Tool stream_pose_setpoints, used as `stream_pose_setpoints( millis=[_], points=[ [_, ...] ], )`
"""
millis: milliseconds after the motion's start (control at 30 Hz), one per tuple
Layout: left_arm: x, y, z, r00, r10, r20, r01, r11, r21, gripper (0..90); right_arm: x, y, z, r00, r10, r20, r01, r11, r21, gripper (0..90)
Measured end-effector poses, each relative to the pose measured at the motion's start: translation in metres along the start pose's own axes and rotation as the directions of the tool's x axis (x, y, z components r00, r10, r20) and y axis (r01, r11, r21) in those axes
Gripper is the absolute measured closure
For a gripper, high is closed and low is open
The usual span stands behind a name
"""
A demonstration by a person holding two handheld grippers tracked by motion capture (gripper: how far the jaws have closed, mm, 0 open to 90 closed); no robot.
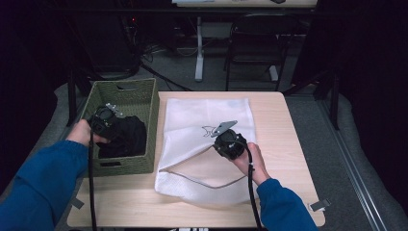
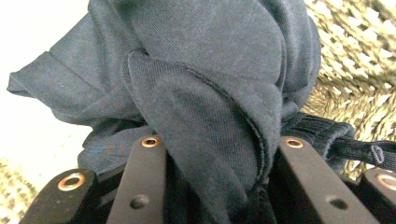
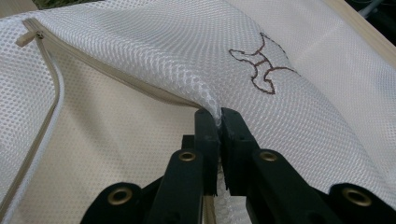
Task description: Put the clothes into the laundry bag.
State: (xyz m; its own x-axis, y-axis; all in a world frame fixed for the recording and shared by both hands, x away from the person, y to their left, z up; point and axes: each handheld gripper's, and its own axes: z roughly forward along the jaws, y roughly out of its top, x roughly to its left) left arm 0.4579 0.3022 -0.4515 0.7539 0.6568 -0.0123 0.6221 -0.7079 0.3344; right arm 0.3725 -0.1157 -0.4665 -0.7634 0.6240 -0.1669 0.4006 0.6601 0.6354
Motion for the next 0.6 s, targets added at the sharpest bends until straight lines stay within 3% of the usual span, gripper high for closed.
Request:
stream_pose_setpoints(
  millis=[433, 600],
  points=[
    [0.002, -0.002, -0.031, 0.9992, -0.018, -0.037, 0.017, 0.9994, -0.030, 68.4, 0.000, 0.000, 0.000, 1.0000, 0.001, 0.004, -0.001, 1.000, -0.001, 86.6],
    [0.001, -0.001, -0.043, 0.9984, -0.007, -0.056, 0.005, 0.9994, -0.035, 68.4, 0.000, 0.000, 0.000, 1.0000, 0.000, 0.005, 0.000, 1.000, -0.001, 86.6]
  ],
)
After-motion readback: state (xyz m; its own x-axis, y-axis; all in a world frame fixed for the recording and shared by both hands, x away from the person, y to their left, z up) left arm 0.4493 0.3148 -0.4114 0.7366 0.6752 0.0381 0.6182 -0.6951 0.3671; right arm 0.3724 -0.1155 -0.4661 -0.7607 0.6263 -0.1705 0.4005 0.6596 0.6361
